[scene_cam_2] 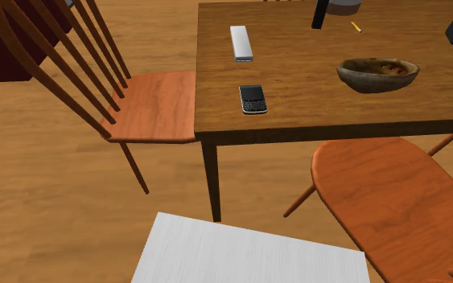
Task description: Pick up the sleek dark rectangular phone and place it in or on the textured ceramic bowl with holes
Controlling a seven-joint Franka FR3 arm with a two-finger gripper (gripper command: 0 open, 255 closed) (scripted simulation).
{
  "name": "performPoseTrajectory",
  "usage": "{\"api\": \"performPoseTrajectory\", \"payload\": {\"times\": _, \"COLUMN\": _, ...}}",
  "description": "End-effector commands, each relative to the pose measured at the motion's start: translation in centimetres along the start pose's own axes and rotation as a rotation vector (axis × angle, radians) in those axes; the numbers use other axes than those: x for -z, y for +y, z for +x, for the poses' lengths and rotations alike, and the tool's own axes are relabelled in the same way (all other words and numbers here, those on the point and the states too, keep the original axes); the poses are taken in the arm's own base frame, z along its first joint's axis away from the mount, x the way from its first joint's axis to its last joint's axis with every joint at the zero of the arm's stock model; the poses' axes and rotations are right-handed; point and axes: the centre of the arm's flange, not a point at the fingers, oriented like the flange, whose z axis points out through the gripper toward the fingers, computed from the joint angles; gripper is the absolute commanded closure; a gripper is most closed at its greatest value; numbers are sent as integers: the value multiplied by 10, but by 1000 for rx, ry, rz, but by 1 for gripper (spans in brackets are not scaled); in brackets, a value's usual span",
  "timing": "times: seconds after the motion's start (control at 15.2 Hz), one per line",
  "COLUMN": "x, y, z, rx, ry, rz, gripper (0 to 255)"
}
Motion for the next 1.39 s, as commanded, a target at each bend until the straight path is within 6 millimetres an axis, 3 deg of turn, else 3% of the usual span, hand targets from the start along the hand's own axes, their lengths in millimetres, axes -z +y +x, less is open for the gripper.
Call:
{"api": "performPoseTrajectory", "payload": {"times": 0.0, "x": 0, "y": 0, "z": 0, "rx": 0, "ry": 0, "rz": 0, "gripper": 0}}
{"api": "performPoseTrajectory", "payload": {"times": 1.32, "x": -189, "y": -99, "z": 146, "rx": 160, "ry": 28, "rz": 52, "gripper": 0}}
